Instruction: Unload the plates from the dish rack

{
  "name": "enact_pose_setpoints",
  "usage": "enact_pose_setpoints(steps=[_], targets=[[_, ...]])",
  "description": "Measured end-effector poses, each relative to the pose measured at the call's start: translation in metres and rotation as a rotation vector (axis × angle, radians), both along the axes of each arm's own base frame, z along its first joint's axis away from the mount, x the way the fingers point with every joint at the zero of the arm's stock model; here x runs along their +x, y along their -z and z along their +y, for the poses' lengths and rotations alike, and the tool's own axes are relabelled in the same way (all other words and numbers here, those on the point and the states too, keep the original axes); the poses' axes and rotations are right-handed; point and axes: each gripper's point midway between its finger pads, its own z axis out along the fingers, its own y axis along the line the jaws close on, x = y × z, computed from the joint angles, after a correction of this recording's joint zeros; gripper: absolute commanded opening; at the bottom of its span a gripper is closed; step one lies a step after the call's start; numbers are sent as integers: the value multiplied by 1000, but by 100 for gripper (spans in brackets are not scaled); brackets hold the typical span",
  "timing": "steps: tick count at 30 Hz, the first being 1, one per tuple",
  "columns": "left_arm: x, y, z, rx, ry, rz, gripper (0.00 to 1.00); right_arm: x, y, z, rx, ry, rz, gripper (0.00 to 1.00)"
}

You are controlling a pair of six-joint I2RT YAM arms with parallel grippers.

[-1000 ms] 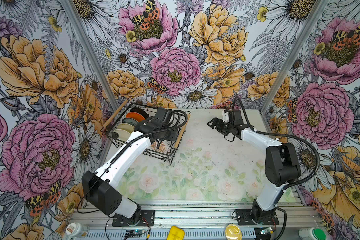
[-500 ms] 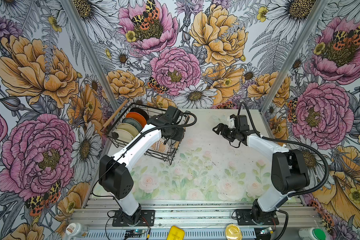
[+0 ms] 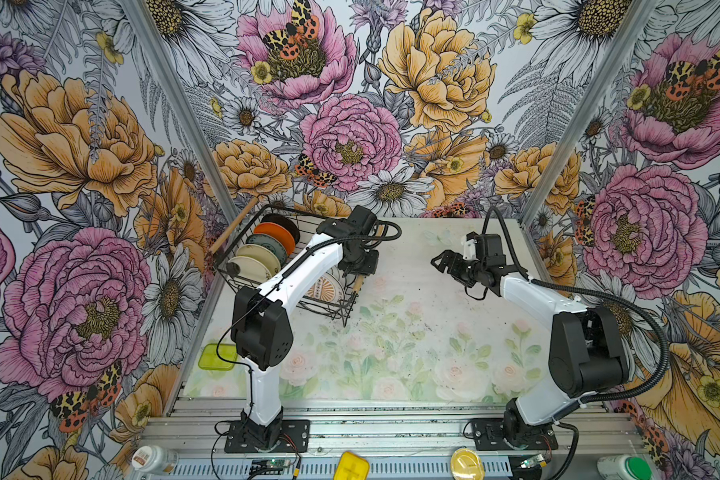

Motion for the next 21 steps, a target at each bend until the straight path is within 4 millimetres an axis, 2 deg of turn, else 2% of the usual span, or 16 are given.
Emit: enact_pose_setpoints(steps=[5, 13, 21], targets=[[20, -1, -18, -54, -82, -1, 0, 0, -1, -2, 2, -10, -6, 89], [40, -2, -39, -112, -240, -49, 0, 5, -2, 1, 22, -37, -12, 89], [54, -3, -51, -337, -445, -92, 0, 8, -4, 13, 77, -87, -19, 88]])
